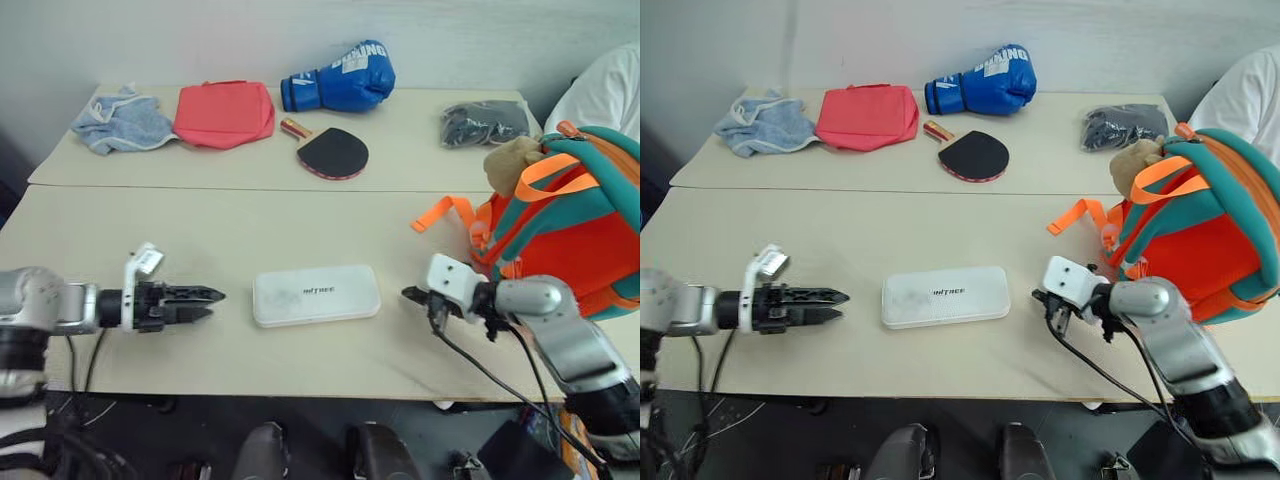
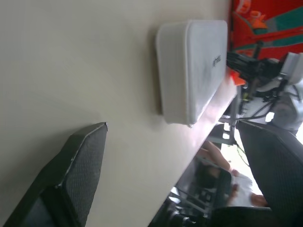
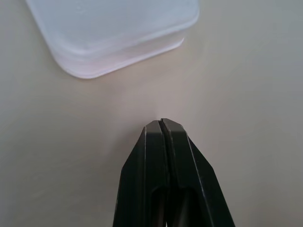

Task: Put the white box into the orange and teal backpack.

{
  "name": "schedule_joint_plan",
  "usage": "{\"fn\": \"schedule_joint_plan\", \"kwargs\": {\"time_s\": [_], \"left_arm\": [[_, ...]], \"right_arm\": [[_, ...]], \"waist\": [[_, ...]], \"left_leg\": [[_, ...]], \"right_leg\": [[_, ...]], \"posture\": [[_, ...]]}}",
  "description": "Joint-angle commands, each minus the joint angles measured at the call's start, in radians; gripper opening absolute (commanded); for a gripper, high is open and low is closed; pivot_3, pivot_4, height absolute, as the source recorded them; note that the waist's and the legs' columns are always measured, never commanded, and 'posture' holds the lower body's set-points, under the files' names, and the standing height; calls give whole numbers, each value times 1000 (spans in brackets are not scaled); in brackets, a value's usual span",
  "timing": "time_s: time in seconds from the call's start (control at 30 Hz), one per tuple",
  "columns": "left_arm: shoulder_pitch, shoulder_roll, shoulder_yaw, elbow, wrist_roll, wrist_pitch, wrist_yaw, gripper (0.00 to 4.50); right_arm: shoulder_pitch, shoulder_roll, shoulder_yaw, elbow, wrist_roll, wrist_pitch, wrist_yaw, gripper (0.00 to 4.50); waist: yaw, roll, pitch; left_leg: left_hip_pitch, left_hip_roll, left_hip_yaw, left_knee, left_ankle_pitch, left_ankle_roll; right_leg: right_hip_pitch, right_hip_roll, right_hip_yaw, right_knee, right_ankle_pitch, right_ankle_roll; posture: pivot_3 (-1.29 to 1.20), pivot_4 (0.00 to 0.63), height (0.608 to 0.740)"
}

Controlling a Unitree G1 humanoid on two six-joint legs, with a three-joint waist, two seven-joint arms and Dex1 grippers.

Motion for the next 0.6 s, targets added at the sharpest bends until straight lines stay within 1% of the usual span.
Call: {"fn": "schedule_joint_plan", "kwargs": {"time_s": [0.03,0.1,0.17,0.3,0.4,0.5,0.6], "left_arm": [[-68,-26,-90,62,-30,15,26,4401],[-98,-59,-103,88,-22,15,53,4401],[-100,-93,-82,70,9,15,78,4401],[-120,-182,0,96,63,14,158,4401],[-120,-251,64,96,115,-54,241,4401],[-111,-274,63,44,85,-5,211,4401],[-109,-301,56,45,50,14,203,4401]], "right_arm": [[-54,21,34,40,-33,-34,-5,0],[-83,41,51,52,-36,-39,-2,0],[-100,58,58,54,-36,-33,-2,0],[-110,73,78,63,-48,-48,1,0],[-109,77,90,72,-59,-60,2,0],[-112,82,90,86,-64,-70,4,0],[-117,89,90,101,-67,-79,2,0]], "waist": [[0,0,0],[0,0,0],[0,0,0],[8,0,0],[22,0,0],[25,0,0],[23,0,0]], "left_leg": [[-2,0,0,1,0,0],[-4,0,1,6,1,0],[-4,0,1,9,1,0],[-5,0,-1,13,1,0],[-4,-1,-1,15,0,2],[-2,-1,-3,16,0,2],[-2,-1,-3,16,0,2]], "right_leg": [[-2,0,0,3,0,0],[-4,0,0,4,0,0],[-4,0,0,5,0,1],[-3,0,0,7,-1,1],[0,-1,0,6,-1,2],[3,-1,-1,5,0,3],[4,-1,-1,5,0,3]], "posture": [[0,150,740],[0,150,740],[0,150,740],[0,150,740],[0,150,740],[0,150,740],[0,150,740]]}}
